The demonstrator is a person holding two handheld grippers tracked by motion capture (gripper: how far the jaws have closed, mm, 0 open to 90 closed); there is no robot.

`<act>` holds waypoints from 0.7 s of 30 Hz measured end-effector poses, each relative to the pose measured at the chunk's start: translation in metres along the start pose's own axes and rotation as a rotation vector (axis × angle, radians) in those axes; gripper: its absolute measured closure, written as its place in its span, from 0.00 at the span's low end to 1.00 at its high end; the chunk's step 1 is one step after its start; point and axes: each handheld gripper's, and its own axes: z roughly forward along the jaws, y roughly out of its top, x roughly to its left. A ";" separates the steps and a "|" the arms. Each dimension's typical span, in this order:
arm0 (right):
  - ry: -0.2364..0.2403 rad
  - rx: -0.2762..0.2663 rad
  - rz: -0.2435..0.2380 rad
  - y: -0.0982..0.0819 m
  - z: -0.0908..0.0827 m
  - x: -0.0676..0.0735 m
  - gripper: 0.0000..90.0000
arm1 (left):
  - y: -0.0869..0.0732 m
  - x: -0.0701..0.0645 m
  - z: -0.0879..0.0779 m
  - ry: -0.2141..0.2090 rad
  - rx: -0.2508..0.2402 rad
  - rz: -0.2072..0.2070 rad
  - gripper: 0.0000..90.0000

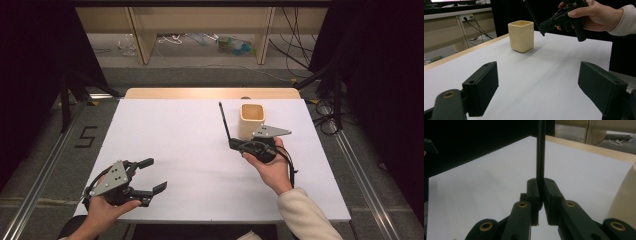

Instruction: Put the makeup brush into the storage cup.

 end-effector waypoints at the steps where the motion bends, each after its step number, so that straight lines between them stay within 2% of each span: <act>1: 0.004 -0.011 -0.013 -0.001 -0.001 0.001 0.93 | 0.000 0.000 0.000 0.001 0.000 -0.004 0.18; 6: 0.007 -0.031 -0.028 -0.004 -0.004 0.007 0.93 | 0.000 0.000 0.000 0.005 0.000 -0.005 0.19; 9: 0.016 -0.013 -0.029 -0.005 -0.006 0.009 0.93 | 0.000 0.001 0.000 0.006 0.000 -0.005 0.19; 12: 0.030 -0.038 -0.024 -0.008 -0.007 0.012 0.93 | 0.000 0.001 0.000 0.006 -0.002 -0.006 0.19; 13: 0.033 -0.024 -0.027 -0.008 -0.008 0.013 0.93 | 0.000 0.001 0.000 0.006 -0.002 -0.006 0.19; 14: 0.036 -0.037 -0.026 -0.010 -0.008 0.014 0.93 | 0.000 0.001 0.000 0.006 -0.003 -0.007 0.19; 16: 0.043 -0.022 -0.035 -0.012 -0.010 0.017 0.93 | 0.000 0.001 0.000 0.008 -0.003 -0.012 0.19; 21: 0.057 -0.029 -0.042 -0.015 -0.011 0.023 0.93 | 0.000 0.002 0.000 0.015 -0.002 -0.018 0.19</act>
